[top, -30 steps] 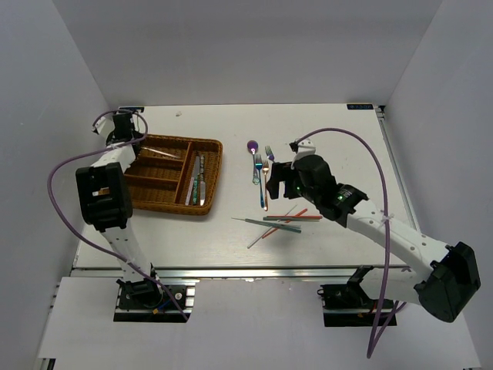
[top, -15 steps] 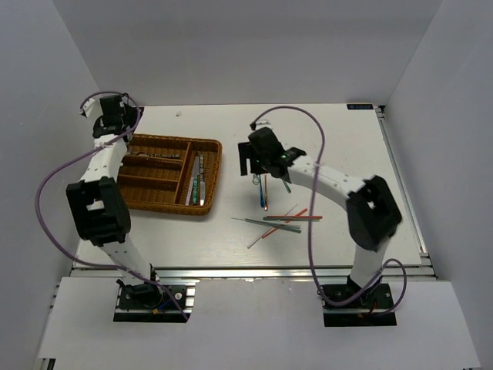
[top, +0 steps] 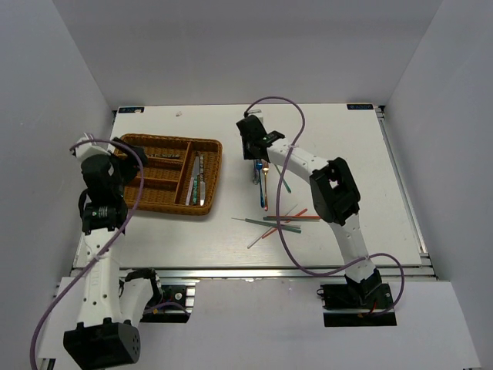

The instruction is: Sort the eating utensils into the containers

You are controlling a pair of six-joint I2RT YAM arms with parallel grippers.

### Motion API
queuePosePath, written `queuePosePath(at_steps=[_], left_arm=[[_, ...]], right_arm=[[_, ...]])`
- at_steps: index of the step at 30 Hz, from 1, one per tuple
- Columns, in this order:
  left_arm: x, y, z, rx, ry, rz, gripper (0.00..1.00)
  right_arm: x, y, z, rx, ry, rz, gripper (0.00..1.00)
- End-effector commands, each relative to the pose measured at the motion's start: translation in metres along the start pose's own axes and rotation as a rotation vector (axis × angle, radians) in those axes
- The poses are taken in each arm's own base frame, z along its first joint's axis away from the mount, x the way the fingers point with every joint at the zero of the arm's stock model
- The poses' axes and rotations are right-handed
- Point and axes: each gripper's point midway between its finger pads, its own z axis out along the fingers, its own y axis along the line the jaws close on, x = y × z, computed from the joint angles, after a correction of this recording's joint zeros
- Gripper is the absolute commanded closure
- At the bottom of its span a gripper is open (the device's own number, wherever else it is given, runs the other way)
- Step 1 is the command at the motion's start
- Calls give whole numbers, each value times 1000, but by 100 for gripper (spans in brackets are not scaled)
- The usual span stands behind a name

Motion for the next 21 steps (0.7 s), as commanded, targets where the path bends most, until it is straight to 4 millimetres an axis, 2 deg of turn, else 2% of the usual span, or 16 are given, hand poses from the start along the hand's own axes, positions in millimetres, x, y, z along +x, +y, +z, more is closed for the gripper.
queuePosePath(at_steps=[1, 3, 6, 15, 16, 21], left_arm=[[39, 12, -3, 30, 87, 81, 2], [51, 4, -2, 80, 148, 83, 2], [56, 4, 2, 74, 180, 81, 2], [62, 2, 3, 93, 209, 83, 2], [62, 2, 3, 93, 209, 83, 2], [62, 1, 2, 97, 210, 83, 2]], right_arm=[[-16, -6, 6, 25, -27, -17, 62], [-12, -6, 11, 15, -10, -7, 64], [-3, -2, 19, 1, 12, -7, 66], [17, -2, 34, -1, 51, -18, 69], [19, 0, 35, -7, 57, -18, 73], [26, 1, 43, -7, 71, -19, 77]])
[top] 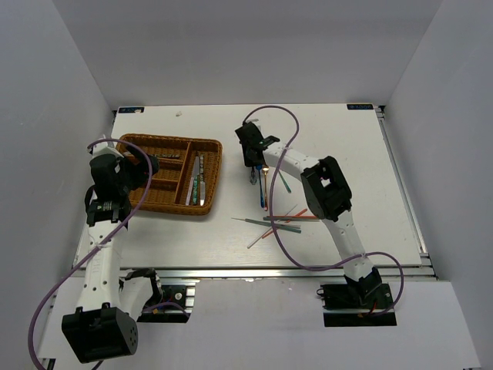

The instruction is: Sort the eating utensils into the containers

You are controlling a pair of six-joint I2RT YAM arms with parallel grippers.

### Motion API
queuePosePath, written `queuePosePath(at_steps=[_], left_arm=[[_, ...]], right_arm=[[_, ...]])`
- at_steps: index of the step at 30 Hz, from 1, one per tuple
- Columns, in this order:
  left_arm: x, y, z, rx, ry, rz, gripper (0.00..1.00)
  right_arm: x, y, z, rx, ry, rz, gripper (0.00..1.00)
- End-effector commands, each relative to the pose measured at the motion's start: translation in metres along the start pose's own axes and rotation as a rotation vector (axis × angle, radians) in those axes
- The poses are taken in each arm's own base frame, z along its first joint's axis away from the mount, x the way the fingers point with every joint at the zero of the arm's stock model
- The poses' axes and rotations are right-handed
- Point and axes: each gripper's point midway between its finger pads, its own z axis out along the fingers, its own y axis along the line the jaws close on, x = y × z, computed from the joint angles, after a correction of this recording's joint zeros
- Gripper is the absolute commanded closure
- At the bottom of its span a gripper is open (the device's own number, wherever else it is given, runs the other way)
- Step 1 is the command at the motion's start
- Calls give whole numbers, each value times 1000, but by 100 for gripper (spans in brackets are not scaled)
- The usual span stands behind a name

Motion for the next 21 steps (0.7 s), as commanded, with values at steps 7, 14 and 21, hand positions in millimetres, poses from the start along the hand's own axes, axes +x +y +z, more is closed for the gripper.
queuePosePath(at_steps=[7, 14, 21], left_arm=[[-4, -10, -2, 47, -4, 18, 2], [7, -63, 0, 341, 71, -98, 2], [39, -123, -4, 624, 173, -231, 2]], right_arm=[[-4, 4, 9, -2, -7, 22, 98], [-9, 34, -29, -228, -58, 66, 100], [-52, 67, -154, -489, -263, 104, 100]])
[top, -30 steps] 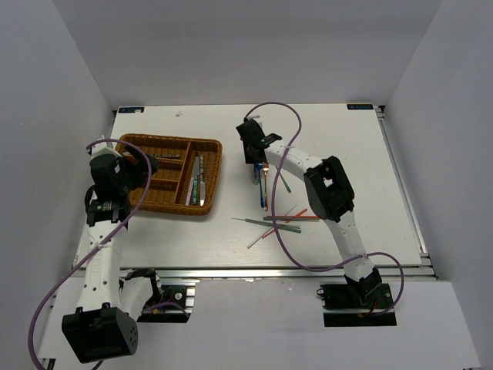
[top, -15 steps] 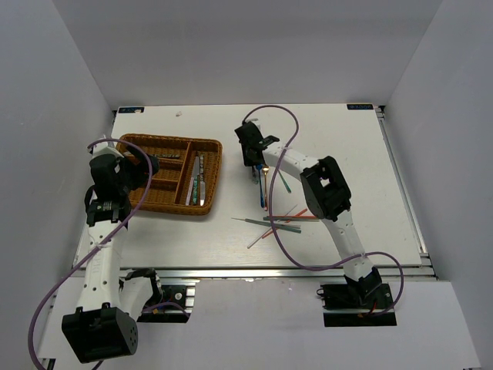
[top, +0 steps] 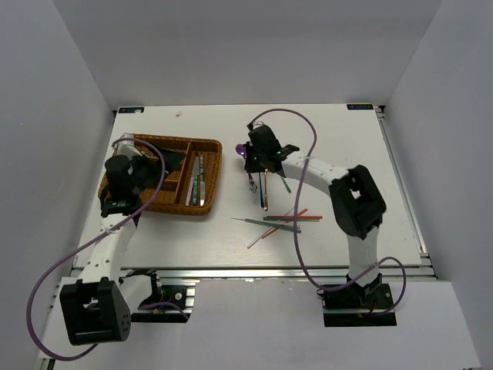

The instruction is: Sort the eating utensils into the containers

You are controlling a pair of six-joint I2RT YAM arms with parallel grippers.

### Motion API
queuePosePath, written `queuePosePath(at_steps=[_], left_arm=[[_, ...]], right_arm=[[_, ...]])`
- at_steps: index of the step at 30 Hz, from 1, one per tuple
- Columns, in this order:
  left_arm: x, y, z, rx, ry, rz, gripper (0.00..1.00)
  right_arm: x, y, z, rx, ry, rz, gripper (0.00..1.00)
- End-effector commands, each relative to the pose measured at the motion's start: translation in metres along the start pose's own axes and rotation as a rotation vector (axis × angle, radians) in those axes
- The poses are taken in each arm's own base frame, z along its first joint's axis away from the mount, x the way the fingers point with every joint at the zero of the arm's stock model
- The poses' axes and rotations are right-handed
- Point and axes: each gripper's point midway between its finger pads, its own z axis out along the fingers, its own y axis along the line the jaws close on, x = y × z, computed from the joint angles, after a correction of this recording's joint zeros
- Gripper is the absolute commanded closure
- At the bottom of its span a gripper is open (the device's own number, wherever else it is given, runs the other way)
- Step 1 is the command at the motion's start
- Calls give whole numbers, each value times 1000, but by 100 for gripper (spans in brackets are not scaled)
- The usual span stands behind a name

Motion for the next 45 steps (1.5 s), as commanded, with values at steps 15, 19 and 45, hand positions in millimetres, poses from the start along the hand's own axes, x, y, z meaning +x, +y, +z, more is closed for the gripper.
queuePosePath(at_steps=[15, 19, 45], left_arm=[[53, -101, 53, 240, 127, 5, 26], [51, -95, 58, 201, 120, 15, 55], [-160, 116, 62, -562, -623, -260, 100]], right_arm=[[-48, 158, -172, -496, -269, -146, 100], [-44, 164, -180, -509, -272, -157, 100], [-25, -9, -211, -118, -415, 33, 11]])
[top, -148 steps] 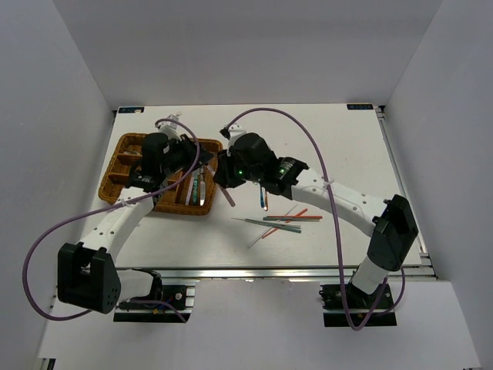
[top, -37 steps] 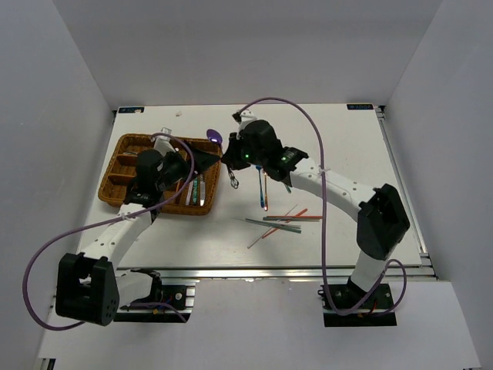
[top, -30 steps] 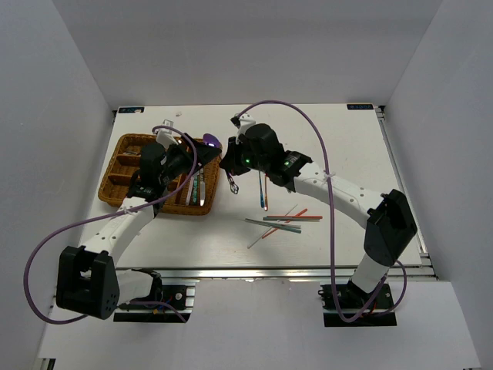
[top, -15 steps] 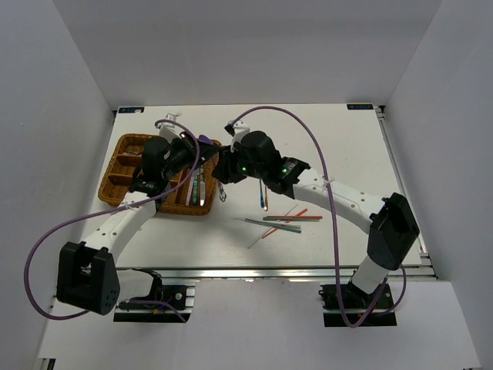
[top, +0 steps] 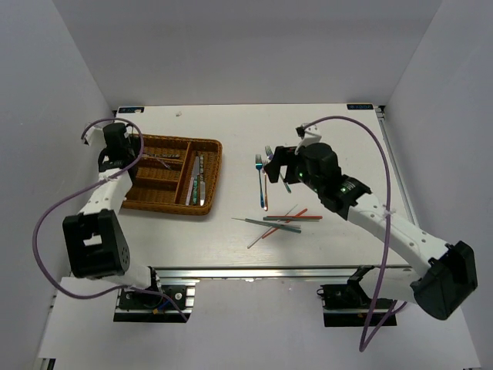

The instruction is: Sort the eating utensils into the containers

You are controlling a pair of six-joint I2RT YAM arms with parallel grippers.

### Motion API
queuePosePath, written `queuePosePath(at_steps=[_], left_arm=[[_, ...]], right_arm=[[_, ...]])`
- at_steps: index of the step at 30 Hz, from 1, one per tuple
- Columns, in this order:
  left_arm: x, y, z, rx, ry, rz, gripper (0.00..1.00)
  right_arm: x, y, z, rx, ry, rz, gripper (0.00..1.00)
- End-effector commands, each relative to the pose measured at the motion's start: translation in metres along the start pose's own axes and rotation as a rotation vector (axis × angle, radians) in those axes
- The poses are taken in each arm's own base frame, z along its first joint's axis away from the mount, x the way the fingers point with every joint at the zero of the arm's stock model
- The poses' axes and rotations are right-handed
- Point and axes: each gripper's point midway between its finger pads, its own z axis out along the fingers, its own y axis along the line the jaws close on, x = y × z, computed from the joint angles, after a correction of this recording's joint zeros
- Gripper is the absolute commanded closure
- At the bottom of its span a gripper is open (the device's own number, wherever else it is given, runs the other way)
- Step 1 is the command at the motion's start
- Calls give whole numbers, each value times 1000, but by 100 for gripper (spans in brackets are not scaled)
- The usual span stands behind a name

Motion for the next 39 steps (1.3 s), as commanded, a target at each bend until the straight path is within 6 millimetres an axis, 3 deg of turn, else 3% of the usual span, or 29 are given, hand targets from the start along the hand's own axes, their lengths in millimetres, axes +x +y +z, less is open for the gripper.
queuePosePath(at_steps=[1, 3, 5, 6, 11, 17, 19, 25, 30, 32, 33, 39], left_arm=[[-37, -6, 31, 14, -167, -161, 100], [-47, -7, 46, 40, -201, -214, 100], [-42, -1, 67, 49, -196, -254, 100], [-45, -8, 72, 71, -201, -272, 100], [-28, 2, 101, 83, -181, -365, 100], [-13, 6, 111, 155, -143, -499, 100], [-10, -1, 108, 215, -92, -552, 100], [-27, -1, 90, 178, -78, -550, 100], [-46, -22, 77, 260, -118, -582, 100], [-43, -21, 88, 271, -114, -603, 100], [-46, -30, 91, 300, -108, -607, 100], [-28, -23, 118, 276, -98, -582, 100]], right_arm=[[-3, 0, -12, -17, -43, 7, 11], [6, -3, -14, -20, -25, 6, 11], [13, -3, -15, -32, -15, 5, 11], [16, -3, -15, -35, -10, 4, 11], [28, -6, -8, -35, 18, -9, 11], [35, -7, 3, -32, 48, -17, 11], [38, -8, 6, -27, 57, -19, 11], [40, -9, 9, -23, 71, -21, 11], [40, -8, 11, -24, 73, -18, 11], [41, -8, 12, -22, 77, -17, 11], [41, -9, 12, -21, 76, -17, 11], [43, -10, 14, -15, 82, -23, 11]])
